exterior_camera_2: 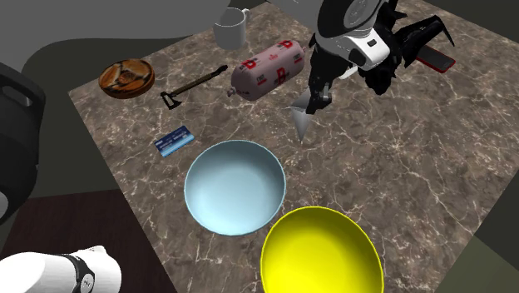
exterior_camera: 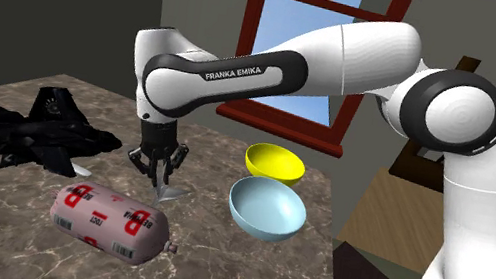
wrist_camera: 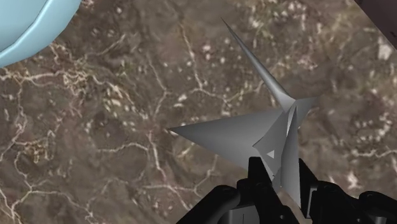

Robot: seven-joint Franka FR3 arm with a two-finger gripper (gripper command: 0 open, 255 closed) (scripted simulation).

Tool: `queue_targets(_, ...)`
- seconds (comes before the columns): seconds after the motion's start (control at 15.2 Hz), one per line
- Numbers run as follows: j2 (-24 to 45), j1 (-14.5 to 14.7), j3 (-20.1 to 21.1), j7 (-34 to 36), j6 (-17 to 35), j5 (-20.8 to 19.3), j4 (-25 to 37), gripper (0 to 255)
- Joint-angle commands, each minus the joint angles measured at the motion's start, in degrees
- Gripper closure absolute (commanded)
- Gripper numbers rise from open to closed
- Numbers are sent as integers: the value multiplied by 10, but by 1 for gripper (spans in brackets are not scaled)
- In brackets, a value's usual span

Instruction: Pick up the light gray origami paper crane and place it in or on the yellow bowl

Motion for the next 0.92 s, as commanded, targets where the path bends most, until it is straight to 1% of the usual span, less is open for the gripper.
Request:
queue_targets(0.0, 0, 0, 0, 0, 0, 0, 0, 255)
queue_targets(0.33, 0, 0, 0, 0, 0, 0, 0, 255)
queue_targets(0.86, -14, 1, 3, -3, -54, 5, 40, 255)
